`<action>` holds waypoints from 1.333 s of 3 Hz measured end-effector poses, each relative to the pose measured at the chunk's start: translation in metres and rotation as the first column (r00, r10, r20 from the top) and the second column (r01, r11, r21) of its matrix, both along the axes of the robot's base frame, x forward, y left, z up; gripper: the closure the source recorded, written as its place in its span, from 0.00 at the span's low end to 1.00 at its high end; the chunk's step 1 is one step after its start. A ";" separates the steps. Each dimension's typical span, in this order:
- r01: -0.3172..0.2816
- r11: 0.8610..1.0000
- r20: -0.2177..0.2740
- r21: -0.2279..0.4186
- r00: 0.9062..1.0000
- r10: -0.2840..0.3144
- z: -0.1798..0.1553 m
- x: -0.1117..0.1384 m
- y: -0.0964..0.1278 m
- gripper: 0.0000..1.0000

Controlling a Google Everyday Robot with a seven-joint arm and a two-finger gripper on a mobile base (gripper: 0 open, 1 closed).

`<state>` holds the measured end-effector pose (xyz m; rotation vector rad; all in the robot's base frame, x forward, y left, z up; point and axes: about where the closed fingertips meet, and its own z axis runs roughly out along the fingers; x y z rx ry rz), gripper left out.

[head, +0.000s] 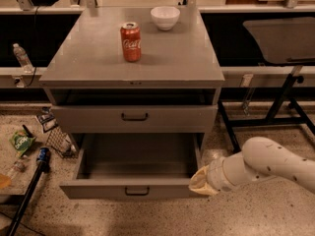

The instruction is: Close middle drawer

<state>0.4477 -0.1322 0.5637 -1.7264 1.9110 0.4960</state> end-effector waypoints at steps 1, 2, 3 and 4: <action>-0.030 0.998 0.025 0.055 0.999 0.029 -0.042 0.004 0.021 1.00; -0.039 0.997 0.029 0.066 0.999 0.037 -0.096 0.005 0.043 1.00; -0.011 0.997 0.071 0.074 0.997 0.006 -0.119 0.012 0.055 1.00; 0.033 0.996 0.149 0.083 0.988 -0.045 -0.135 0.025 0.065 1.00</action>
Offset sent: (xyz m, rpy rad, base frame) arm 0.0119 0.0566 -0.1349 0.0653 -0.0297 0.0427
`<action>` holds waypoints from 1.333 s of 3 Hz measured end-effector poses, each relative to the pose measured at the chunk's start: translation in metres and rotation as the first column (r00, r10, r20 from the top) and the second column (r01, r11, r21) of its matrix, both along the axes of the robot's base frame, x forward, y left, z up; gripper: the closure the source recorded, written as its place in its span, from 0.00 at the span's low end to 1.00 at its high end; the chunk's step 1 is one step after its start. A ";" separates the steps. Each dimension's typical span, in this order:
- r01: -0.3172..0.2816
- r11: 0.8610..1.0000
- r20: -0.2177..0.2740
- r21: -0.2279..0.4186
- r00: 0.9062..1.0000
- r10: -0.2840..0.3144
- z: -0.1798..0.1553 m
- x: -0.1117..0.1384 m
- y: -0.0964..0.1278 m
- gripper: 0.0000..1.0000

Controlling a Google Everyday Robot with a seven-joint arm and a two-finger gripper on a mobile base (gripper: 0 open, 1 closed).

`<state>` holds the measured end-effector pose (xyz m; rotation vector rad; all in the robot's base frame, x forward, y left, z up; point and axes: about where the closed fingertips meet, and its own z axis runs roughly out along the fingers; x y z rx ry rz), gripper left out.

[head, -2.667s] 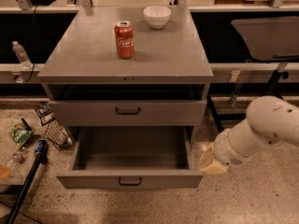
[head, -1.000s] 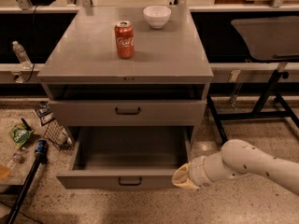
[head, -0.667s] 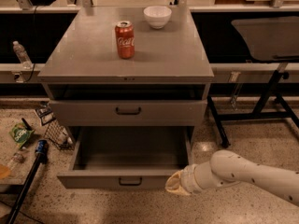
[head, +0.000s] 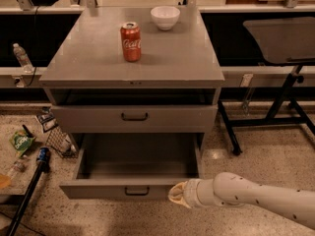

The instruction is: Close middle drawer

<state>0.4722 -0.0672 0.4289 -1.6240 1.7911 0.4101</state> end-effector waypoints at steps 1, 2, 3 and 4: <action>0.058 0.998 0.064 -0.032 0.996 -0.056 -0.011 0.012 0.005 1.00; 0.118 0.992 0.132 -0.054 0.985 -0.110 -0.015 0.030 0.010 1.00; 0.159 0.985 0.178 -0.070 0.973 -0.145 -0.019 0.050 0.010 1.00; 0.159 0.983 0.204 -0.089 0.969 -0.139 -0.024 0.072 0.009 1.00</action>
Offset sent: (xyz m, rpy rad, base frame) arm 0.0569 0.0117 -0.0156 -0.0974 -0.2279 -0.2012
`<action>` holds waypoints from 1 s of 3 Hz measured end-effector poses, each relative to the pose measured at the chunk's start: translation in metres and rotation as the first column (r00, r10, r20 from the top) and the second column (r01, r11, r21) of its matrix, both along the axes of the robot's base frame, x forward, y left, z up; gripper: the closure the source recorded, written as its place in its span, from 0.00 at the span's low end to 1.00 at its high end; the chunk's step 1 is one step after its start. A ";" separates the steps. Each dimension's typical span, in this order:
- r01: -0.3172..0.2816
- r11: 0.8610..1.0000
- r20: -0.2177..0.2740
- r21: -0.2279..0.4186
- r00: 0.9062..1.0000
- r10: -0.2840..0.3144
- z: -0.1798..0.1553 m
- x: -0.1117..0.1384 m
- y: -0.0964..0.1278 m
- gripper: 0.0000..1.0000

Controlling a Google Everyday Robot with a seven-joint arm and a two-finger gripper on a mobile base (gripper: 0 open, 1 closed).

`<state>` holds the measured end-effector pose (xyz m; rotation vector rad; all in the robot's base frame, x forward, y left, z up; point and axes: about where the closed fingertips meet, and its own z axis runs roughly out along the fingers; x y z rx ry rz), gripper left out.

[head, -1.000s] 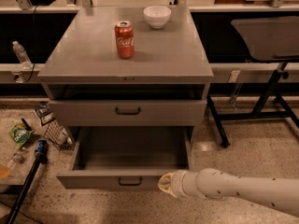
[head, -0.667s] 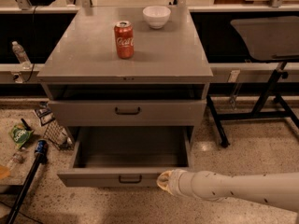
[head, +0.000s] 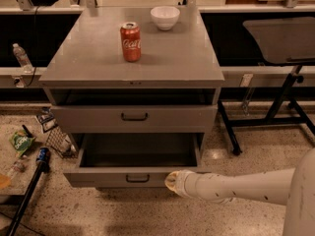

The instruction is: Close middle drawer

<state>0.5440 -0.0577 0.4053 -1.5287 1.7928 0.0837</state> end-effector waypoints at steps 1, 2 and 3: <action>-0.025 0.999 0.007 -0.025 1.000 0.025 -0.008 0.028 -0.001 1.00; -0.049 0.998 0.007 -0.044 0.999 0.049 -0.014 0.045 -0.002 1.00; -0.094 0.993 0.011 -0.075 0.995 0.095 -0.023 0.071 0.000 1.00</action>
Offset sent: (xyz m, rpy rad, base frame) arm 0.0654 -0.0063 -0.0207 -0.0679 -0.0102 0.0717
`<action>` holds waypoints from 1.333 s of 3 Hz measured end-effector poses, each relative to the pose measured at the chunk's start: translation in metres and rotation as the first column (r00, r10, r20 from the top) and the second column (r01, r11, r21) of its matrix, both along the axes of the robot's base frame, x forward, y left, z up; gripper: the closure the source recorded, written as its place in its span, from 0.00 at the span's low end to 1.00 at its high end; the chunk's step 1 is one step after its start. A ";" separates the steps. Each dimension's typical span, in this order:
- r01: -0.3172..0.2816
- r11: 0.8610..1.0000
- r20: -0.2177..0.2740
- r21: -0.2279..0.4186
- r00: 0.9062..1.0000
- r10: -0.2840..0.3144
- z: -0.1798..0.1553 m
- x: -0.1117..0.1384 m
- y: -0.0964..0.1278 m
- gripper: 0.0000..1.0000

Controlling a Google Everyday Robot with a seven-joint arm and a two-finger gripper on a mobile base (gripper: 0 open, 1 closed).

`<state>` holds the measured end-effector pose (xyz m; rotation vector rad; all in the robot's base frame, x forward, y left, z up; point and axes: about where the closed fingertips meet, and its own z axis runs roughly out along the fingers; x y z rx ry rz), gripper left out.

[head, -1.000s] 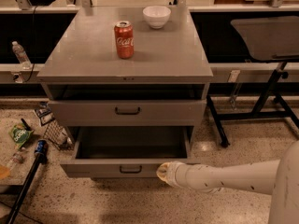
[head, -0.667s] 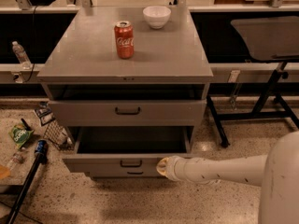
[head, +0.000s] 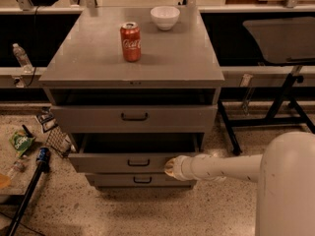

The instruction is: Close middle drawer

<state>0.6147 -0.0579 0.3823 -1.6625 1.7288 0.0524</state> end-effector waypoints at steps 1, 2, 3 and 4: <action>-0.021 1.000 0.007 -0.019 1.000 0.021 -0.004 0.014 0.000 1.00; -0.031 0.999 0.011 -0.033 0.999 0.032 -0.006 0.027 -0.005 1.00; -0.027 0.999 0.030 -0.034 0.999 0.028 -0.005 0.030 -0.010 1.00; -0.010 0.999 0.054 -0.032 0.998 0.011 -0.001 0.032 -0.016 1.00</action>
Offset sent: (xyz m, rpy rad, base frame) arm 0.0430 -0.0138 -0.0070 -0.0511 -0.0219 0.0387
